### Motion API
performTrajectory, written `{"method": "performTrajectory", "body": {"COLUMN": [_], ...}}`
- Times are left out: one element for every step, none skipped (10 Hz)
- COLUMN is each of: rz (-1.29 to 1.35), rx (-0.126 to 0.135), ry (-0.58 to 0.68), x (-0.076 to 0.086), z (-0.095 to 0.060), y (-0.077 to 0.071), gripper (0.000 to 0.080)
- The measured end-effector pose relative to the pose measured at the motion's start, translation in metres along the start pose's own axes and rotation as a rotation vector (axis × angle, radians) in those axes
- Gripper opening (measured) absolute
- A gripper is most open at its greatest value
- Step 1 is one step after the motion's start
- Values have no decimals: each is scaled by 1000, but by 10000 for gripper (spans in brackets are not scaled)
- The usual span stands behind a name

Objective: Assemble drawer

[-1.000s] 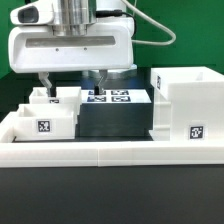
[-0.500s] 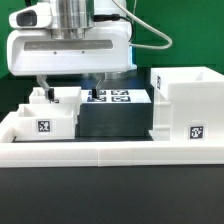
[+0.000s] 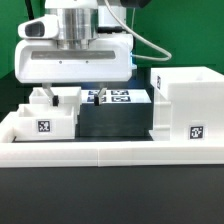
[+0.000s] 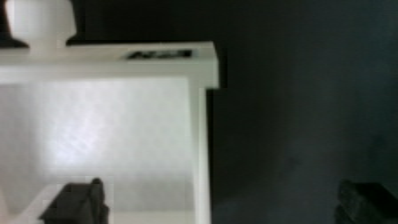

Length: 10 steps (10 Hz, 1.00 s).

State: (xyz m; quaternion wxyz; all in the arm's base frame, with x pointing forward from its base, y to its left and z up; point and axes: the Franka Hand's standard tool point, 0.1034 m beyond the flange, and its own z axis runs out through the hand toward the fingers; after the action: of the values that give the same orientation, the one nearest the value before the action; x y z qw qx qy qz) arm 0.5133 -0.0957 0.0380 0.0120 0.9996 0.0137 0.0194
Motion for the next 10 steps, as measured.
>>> {"method": "performTrajectory", "body": {"rz": [-9,-21,-37,-54,-78,-75,-75,-75,-75,-75], "rx": [-9,-20,-27,-32,-37,-42,-43,-43,-43,-43], "ry": [4,3,4,3,5,10,10,9,9,9], "x": [-3,-7,-10,-12,-13,-13,-15,-15,-15,-15], "z": [6,15,20,25,27,28,29,29,29,29], "y": [2,4,6,7,10,11,10,10,10,10], "gripper": [649,649,649,649,649,649,649,649,516,516]}}
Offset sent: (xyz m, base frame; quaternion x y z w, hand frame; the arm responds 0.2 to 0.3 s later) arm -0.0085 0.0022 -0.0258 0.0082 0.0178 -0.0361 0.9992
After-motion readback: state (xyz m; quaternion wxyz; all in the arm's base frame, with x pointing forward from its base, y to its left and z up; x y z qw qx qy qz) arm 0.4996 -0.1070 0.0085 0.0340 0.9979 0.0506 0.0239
